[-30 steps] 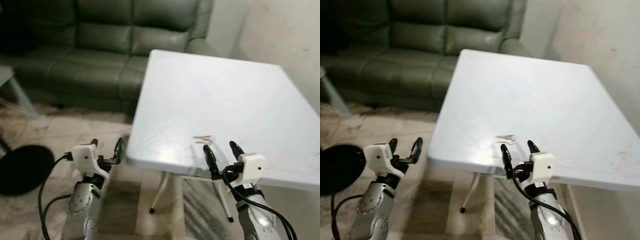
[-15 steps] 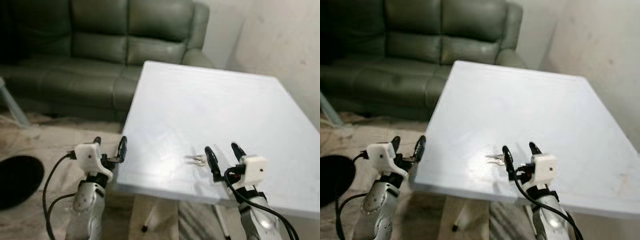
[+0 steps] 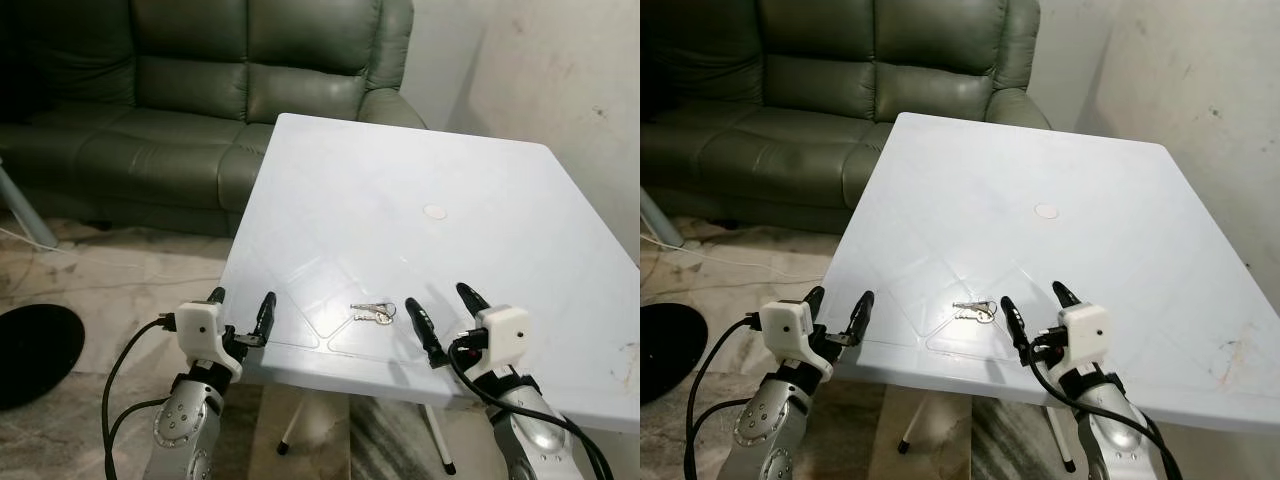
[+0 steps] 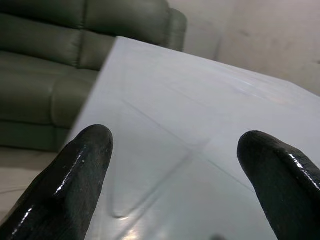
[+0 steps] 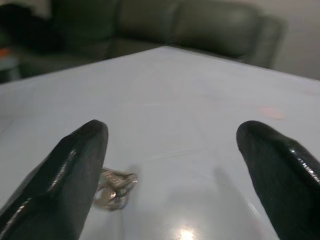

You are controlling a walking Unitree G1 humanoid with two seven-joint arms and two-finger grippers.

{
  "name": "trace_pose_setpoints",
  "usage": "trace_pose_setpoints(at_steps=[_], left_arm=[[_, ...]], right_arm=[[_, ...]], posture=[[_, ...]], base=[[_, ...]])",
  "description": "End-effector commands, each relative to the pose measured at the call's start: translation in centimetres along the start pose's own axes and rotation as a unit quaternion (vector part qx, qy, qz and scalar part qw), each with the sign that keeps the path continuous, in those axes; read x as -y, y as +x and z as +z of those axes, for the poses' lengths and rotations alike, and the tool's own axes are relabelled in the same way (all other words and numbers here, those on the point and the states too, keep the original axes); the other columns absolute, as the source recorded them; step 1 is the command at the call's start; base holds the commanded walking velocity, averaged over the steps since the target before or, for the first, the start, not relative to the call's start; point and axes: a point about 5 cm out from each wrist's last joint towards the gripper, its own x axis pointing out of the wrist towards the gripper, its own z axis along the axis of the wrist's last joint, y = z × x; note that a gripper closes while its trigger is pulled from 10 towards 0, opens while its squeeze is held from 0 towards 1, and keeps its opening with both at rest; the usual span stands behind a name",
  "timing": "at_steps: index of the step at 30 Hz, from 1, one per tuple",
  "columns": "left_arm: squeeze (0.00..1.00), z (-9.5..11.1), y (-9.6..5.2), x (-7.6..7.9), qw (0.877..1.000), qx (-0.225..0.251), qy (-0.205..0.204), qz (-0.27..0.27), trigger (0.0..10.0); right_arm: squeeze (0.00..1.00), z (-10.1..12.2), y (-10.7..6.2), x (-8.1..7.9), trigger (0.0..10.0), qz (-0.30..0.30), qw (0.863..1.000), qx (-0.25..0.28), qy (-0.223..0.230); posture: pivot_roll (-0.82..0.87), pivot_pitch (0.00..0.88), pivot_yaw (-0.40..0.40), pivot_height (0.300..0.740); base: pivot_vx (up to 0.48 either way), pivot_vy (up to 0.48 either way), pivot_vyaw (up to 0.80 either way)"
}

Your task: Hang keys on a hook

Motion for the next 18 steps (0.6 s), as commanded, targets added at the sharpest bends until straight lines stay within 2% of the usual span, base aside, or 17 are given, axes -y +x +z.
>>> trace_pose_setpoints(at_steps=[1,11,18], left_arm=[[0.0,0.3,0.0,0.8,1.0,0.007,0.007,-0.017,10.0],[0.0,0.6,-0.1,1.8,0.999,0.011,0.03,-0.041,10.0],[0.0,1.1,0.0,2.7,0.997,0.014,0.043,-0.068,10.0]], right_arm=[[0.0,-0.1,0.3,0.5,10.0,0.019,1.0,-0.017,-0.005],[0.0,0.7,1.9,0.8,10.0,0.065,0.997,-0.042,-0.006],[0.0,1.4,1.7,0.6,10.0,0.102,0.994,-0.042,-0.011]], posture=[[0.03,0.09,-0.096,0.74],[0.04,0.097,-0.107,0.74],[0.04,0.098,-0.104,0.74]], base=[[0.0,0.0,0.0],[0.0,0.0,0.0],[0.0,0.0,0.0]])
